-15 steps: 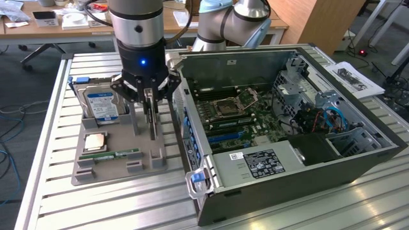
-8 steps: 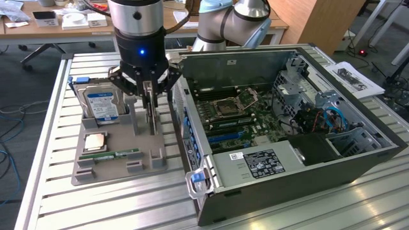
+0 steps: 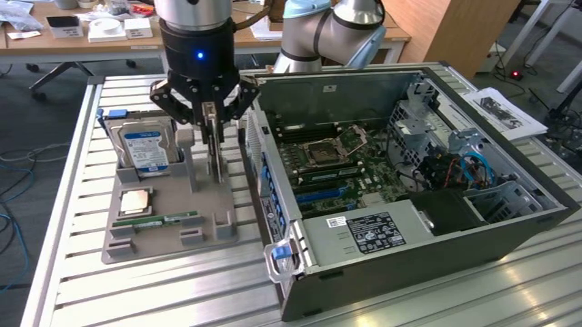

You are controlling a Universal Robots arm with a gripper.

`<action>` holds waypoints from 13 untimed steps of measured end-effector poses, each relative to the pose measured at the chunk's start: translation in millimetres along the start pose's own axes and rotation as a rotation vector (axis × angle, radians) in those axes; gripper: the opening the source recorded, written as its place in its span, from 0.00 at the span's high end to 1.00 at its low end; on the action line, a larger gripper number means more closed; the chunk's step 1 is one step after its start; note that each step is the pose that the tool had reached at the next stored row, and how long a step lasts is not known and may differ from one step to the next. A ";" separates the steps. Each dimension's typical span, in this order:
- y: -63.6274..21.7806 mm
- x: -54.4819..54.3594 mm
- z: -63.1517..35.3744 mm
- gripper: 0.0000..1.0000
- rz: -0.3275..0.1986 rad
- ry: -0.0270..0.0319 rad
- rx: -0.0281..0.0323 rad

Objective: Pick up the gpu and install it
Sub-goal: 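Pick up the gpu and move the gpu toward the slot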

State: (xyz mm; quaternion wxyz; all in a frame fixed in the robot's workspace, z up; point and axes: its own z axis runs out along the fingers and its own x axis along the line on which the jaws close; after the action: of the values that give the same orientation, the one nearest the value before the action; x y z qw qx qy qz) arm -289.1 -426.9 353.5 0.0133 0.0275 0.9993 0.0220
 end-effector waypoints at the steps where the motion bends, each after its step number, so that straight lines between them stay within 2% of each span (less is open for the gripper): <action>1: 0.1 0.0 -2.0 0.73 0.000 -0.0002 0.0000; 13: 0.9 -0.5 -21.1 0.73 0.000 -0.0024 -0.0002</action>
State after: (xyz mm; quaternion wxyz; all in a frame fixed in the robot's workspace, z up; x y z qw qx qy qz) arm -289.1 -426.9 374.7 0.0145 0.0275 0.9993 0.0220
